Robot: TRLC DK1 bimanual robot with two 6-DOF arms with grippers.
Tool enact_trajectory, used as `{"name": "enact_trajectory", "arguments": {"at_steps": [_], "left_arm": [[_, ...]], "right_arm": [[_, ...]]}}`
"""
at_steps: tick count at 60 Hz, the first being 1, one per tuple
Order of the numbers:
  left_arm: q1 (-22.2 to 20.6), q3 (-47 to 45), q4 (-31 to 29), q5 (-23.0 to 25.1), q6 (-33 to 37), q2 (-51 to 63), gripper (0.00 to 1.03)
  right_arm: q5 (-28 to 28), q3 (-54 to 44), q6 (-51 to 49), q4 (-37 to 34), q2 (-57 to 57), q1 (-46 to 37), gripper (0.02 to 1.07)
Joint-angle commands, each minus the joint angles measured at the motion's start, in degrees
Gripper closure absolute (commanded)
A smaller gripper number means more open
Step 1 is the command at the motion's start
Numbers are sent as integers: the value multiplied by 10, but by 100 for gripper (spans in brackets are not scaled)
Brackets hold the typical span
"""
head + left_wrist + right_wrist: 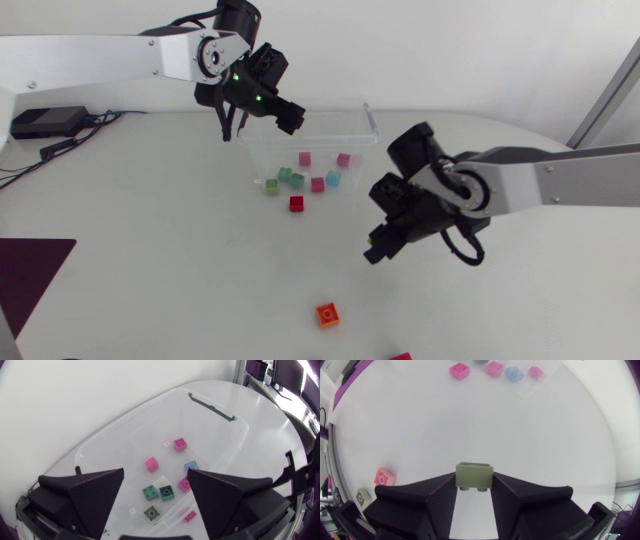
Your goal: Pick up the duplo bricks and place them in the container
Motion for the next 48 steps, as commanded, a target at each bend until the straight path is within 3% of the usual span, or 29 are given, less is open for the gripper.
{"name": "enact_trajectory", "arguments": {"at_steps": [1, 20, 48], "left_arm": [[-1, -47, 6, 11, -1, -69, 5], [-75, -231, -2, 18, 61, -204, 5], [-181, -420, -12, 51, 110, -227, 5]], "right_arm": [[2, 43, -13, -14, -30, -25, 79], [-12, 190, -14, -2, -8, -70, 79], [-27, 339, 0, 85, 138, -71, 79]]}}
